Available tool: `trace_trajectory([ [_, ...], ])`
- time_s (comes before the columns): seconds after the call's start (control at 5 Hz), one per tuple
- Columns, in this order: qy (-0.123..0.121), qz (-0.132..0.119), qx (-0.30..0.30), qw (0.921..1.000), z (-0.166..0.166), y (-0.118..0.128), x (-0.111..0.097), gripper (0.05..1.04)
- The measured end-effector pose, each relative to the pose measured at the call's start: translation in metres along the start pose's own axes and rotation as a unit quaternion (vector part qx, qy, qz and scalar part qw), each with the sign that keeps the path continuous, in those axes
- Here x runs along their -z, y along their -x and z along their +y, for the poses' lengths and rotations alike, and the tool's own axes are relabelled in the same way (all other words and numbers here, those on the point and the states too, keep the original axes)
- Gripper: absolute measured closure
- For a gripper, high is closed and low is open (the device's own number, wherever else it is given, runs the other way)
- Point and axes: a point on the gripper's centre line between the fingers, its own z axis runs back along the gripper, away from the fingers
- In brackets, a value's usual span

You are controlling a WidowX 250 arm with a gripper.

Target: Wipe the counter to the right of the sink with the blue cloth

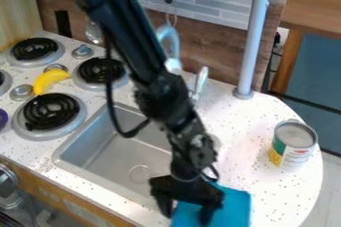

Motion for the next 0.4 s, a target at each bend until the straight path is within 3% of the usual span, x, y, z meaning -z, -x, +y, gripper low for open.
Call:
trace_trajectory([
  [0.2, 0.008, 0.000, -0.020, 0.9998, 0.006, -0.009, -0.013, 0.083],
  [0.4, 0.019, -0.007, -0.021, 0.9996, 0.011, -0.013, -0.039, 0.083],
])
